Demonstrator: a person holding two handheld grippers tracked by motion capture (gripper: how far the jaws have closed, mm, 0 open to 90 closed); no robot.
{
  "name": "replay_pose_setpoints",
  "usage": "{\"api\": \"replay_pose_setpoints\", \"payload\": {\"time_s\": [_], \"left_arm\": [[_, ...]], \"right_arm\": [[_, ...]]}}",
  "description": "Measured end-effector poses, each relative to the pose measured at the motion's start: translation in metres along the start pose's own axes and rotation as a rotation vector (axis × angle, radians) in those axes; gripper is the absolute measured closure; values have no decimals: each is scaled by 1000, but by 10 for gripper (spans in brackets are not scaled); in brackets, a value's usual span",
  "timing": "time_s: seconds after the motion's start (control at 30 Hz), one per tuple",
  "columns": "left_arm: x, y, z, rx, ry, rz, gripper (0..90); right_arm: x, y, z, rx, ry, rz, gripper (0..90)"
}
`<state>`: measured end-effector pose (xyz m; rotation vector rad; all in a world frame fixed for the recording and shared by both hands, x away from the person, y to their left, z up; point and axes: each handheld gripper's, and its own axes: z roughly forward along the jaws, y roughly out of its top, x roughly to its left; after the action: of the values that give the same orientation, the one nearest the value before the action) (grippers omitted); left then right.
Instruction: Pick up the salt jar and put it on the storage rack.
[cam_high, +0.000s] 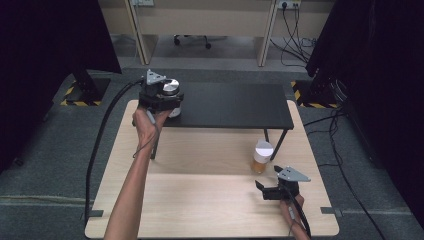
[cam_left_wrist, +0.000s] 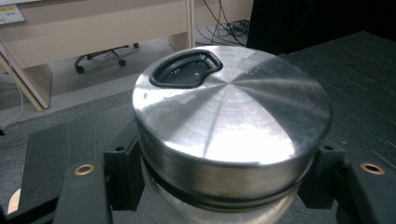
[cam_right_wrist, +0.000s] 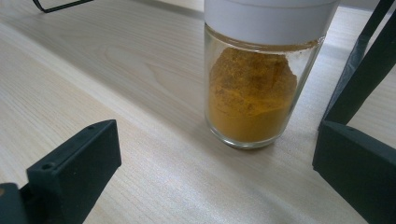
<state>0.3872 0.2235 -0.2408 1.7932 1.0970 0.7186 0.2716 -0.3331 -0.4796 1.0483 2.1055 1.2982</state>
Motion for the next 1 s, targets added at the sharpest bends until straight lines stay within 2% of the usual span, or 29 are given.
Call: {"api": "replay_pose_setpoints", "payload": {"time_s": [0.37, 0.57, 0.6, 0.67, 0.73, 0.83, 1.0], "left_arm": [[-1, -2, 2, 8, 0, 27, 311], [2, -2, -1, 7, -2, 23, 301], [2, -2, -1, 7, -2, 23, 249], [6, -1, -3, 1, -27, 12, 220], [7, -1, -6, -16, -25, 7, 170], [11, 2, -11, -13, -29, -11, 76], [16, 3, -21, -15, -49, -6, 13]], "right_arm": [[0, 0, 0, 0, 1, 0, 11], [-1, 0, 0, 1, 4, 1, 11], [-1, 0, 0, 1, 4, 1, 11], [-1, 0, 0, 1, 3, 3, 11], [-1, 0, 0, 1, 4, 4, 11], [-1, 0, 0, 1, 5, 2, 11], [-2, 0, 0, 1, 7, 2, 14]]}}
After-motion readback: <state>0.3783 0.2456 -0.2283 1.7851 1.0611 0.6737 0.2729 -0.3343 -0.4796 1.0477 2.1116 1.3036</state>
